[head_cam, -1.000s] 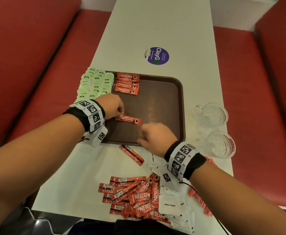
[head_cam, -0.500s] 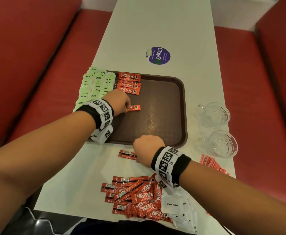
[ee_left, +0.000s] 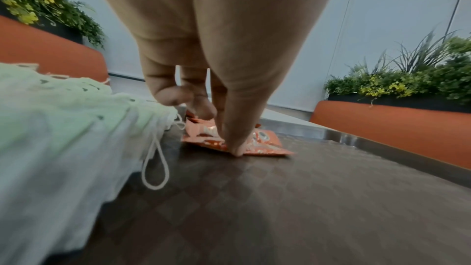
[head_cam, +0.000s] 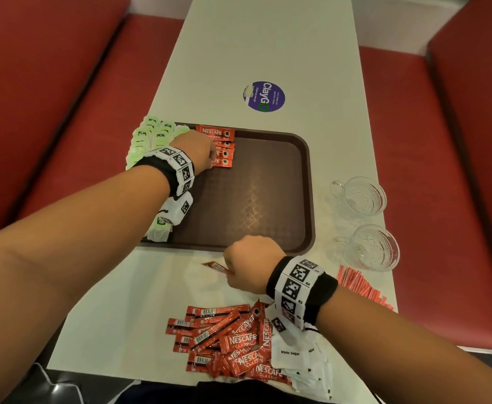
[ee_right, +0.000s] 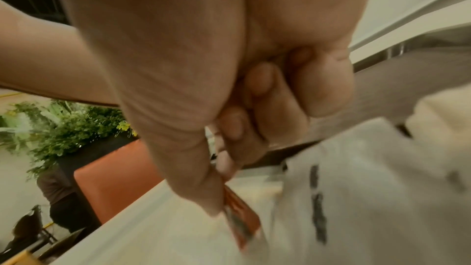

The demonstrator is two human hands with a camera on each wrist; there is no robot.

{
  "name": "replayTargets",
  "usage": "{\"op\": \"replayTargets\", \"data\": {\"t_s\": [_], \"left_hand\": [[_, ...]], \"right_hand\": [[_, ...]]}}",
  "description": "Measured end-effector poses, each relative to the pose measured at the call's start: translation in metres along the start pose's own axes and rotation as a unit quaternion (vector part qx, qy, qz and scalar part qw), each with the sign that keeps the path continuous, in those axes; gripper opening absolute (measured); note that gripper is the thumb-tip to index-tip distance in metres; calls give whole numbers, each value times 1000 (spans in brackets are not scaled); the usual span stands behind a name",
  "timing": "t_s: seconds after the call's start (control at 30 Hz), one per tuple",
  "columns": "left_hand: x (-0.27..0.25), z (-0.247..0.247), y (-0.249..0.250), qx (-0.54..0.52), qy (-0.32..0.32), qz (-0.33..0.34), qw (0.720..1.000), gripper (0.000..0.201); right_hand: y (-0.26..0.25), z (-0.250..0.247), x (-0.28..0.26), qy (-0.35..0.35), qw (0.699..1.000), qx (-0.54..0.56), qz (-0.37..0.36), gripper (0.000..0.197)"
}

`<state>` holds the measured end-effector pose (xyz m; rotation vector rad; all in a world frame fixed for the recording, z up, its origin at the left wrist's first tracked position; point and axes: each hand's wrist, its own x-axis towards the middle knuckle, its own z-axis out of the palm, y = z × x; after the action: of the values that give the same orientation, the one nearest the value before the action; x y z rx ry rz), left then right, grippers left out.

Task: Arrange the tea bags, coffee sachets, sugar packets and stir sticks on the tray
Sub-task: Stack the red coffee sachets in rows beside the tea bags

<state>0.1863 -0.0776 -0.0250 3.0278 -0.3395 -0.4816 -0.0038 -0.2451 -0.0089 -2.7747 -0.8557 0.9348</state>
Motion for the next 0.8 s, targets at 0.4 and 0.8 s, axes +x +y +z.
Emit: {"op": "replayTargets", "data": {"t_s": [0.4, 0.8], "left_hand": [[-117, -12, 32, -71, -109, 138, 982, 66], [-128, 5, 26, -210, -116, 179, 954, 10]], "right_hand": [[24, -15, -2, 227, 972, 56, 11, 16], [23, -16, -3, 211, 977, 29, 32, 19]]}}
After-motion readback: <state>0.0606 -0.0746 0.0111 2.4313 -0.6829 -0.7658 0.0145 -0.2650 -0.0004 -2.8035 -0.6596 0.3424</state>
